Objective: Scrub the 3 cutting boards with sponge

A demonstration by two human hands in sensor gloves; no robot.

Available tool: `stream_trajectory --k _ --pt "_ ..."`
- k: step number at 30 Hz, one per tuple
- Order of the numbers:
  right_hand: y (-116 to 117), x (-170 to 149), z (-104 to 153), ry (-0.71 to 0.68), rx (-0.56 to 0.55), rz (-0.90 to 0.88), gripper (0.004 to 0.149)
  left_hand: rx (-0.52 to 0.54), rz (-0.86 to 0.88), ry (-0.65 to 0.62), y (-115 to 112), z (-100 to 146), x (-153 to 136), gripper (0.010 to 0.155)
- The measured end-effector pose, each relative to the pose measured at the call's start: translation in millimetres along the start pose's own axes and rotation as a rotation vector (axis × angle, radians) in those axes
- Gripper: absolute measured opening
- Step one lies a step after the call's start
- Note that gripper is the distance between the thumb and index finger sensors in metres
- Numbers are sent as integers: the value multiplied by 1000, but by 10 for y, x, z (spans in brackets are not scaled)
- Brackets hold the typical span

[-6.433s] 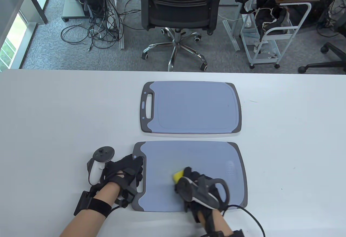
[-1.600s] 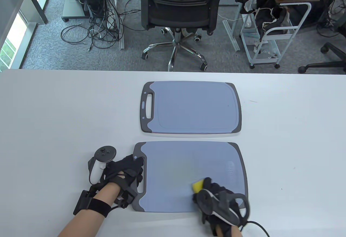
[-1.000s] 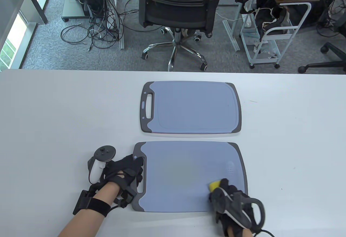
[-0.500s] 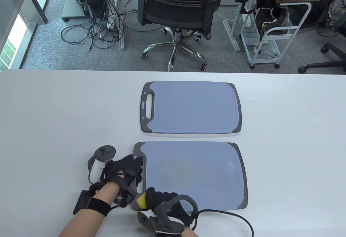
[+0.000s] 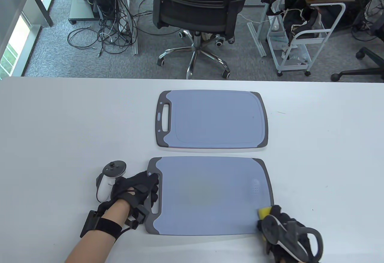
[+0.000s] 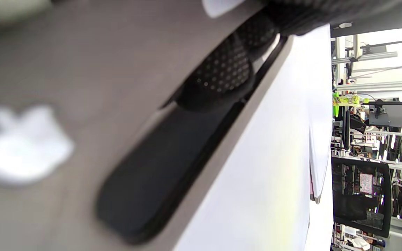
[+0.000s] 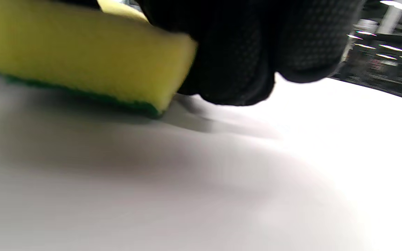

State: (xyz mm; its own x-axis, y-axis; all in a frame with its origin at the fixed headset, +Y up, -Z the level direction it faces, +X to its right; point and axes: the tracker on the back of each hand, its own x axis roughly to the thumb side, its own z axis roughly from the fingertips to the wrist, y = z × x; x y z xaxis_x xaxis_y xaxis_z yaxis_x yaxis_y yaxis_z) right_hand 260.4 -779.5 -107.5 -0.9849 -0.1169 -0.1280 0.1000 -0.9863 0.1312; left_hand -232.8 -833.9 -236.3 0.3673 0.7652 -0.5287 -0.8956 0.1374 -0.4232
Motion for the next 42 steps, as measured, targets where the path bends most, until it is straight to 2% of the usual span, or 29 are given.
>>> stream_trajectory --k 2,4,6,9,10,12,13,15,18,20,22,23,25,27,29,33,38,42 --pt "56 -184 10 57 -13 -80 76 -10 30 17 5 -1 -16 51" --pt "37 -271 -20 90 -1 -88 76 -6 38 15 2 9 -21 54" --pt "19 -307 -32 114 -24 -143 76 -39 73 -32 17 29 -12 51" --pt "20 -305 -28 114 -34 -165 76 -36 159 -268 91 149 154 47" --pt "20 -304 -25 113 -31 -159 76 -24 160 -289 106 191 201 47" --pt "13 -323 -14 121 -36 -163 76 30 16 -544 223 463 504 47" --pt "9 -335 -11 129 -42 -178 76 60 -26 -627 249 552 574 47" --pt "-2 -379 -1 150 -57 -216 76 183 -123 -847 300 870 754 47" --pt "-11 -441 9 172 -70 -247 76 280 -296 -1050 354 1266 875 45" --pt "-10 -472 12 185 -74 -279 76 321 -472 -1057 382 1402 885 43" --pt "-13 -482 17 185 -79 -292 76 242 -607 -1044 370 1424 836 40" --pt "-14 -486 18 184 -80 -291 76 181 -697 -995 354 1418 750 40" --pt "-12 -489 17 185 -82 -295 76 134 -763 -939 321 1385 583 41" --pt "-14 -492 18 191 -81 -296 76 167 -887 -912 274 1356 460 41" --pt "-19 -491 27 197 -80 -295 76 204 -1043 -942 223 1332 382 41" --pt "-23 -477 46 196 -89 -309 76 266 -1179 -995 122 1300 325 42" --pt "-19 -525 39 210 -96 -353 76 349 -1467 -1038 -125 1235 226 44" --pt "-92 -503 31 195 -174 -422 76 426 -1635 -1044 -329 1161 129 45"
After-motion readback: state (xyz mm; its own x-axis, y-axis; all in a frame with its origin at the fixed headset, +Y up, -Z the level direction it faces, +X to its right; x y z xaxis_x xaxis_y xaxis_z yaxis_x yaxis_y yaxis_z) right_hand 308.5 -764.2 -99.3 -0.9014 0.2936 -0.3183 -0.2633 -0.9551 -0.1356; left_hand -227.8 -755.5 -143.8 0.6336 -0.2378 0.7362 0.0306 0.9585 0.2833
